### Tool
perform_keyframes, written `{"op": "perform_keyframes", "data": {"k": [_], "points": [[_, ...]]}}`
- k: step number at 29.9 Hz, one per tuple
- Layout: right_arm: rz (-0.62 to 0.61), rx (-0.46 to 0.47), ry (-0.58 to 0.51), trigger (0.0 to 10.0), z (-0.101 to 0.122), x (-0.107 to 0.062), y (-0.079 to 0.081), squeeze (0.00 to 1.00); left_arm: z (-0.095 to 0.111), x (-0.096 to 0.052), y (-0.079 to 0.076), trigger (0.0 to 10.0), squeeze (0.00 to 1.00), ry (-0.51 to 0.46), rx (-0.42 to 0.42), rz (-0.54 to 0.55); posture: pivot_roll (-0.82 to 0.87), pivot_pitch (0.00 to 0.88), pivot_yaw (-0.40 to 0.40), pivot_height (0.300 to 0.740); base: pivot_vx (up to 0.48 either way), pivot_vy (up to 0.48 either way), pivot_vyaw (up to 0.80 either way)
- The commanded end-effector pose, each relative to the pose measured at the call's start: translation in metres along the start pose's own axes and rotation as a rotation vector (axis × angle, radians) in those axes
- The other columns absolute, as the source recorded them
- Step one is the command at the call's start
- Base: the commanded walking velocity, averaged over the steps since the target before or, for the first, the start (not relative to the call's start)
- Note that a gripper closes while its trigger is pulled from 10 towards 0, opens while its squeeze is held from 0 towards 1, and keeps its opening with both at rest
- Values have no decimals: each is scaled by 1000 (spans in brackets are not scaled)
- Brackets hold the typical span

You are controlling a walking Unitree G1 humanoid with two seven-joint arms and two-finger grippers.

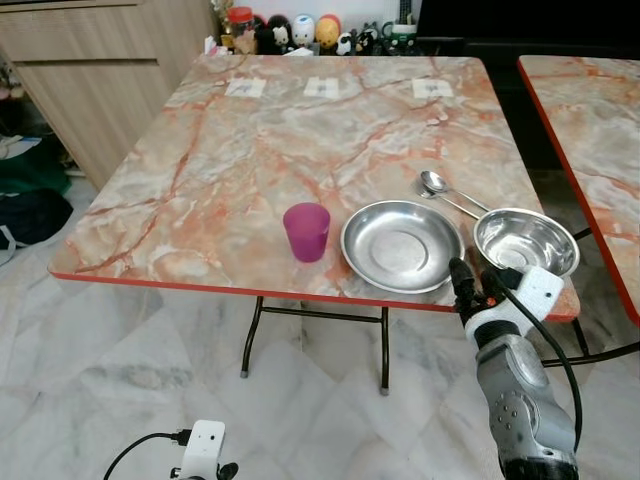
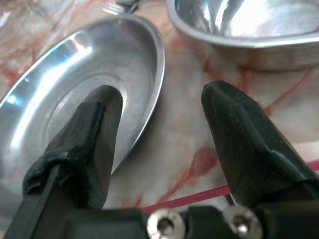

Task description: Setting the table

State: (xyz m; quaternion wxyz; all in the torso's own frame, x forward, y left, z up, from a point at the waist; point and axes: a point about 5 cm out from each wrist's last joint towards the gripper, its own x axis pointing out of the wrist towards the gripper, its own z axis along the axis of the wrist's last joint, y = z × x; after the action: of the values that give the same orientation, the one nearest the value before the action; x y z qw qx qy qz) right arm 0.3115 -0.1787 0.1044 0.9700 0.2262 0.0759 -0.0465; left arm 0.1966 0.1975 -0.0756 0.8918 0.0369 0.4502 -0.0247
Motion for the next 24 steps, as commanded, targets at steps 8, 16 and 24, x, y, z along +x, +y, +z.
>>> {"op": "perform_keyframes", "data": {"k": [8, 16, 24], "points": [[-10, -27, 45, 10000, 3, 24, 10, 0, -7, -1, 2, 10000, 0, 32, 7, 8, -128, 98, 48, 740, 0, 0, 0], [-39, -40, 76, 10000, 1, 32, 12, 0, -7, -1, 4, 10000, 0, 32, -4, 15, -118, 110, 46, 740, 0, 0, 0], [-88, -43, 117, 10000, -5, 38, 6, 0, -7, -2, 4, 10000, 0, 30, -8, 17, -113, 120, 44, 740, 0, 0, 0]]}}
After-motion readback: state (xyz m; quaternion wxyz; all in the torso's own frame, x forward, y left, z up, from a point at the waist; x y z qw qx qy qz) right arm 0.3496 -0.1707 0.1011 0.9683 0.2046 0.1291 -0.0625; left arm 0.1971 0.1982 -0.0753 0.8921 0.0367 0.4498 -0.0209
